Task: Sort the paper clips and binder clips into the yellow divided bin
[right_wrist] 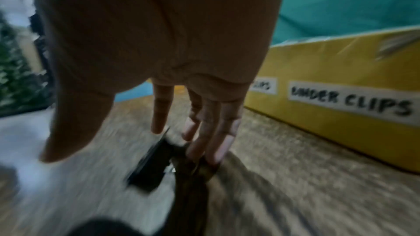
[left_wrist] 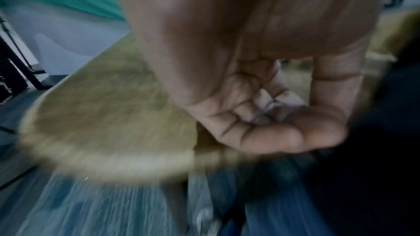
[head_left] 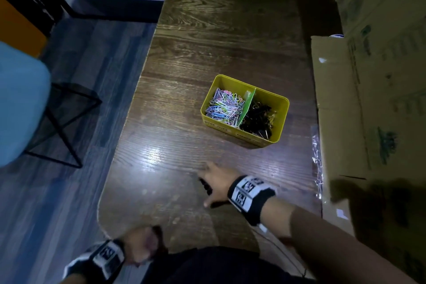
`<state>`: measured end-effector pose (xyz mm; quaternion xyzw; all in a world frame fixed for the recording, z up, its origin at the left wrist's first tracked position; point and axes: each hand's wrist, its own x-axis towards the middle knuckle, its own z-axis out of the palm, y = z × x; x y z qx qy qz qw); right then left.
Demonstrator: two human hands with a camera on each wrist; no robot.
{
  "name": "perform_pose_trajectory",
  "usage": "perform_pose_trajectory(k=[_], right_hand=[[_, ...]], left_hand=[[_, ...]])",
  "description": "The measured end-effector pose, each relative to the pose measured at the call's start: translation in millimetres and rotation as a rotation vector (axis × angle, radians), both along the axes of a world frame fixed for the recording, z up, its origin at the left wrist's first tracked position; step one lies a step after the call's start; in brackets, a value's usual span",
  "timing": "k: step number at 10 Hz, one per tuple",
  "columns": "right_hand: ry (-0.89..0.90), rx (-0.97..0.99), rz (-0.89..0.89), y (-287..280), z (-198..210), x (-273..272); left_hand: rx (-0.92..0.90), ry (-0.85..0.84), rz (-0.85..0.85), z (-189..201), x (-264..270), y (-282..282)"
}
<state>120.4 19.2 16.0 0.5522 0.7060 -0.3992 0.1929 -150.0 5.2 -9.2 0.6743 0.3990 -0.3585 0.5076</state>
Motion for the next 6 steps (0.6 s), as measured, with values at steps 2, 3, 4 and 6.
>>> perform_pose_trajectory(k=[2,3,4,6], right_hand=[[0.064,0.089,-0.092,-27,-14,-5],[0.137,0.191,-0.328,-29,6,17],[0.185,0.445,-0.539,-18,37,53],[0.093,0.641,-0.755,20,68,124]], left_hand=[[0.048,-0.027,0.343,-17,-37,-33],[0.016,-0.016,0.38,-22,-40,-34],[0.066,-0.038,0.377,-26,-35,-39],[0.178,-0.037,0.334,-34,-39,-54]])
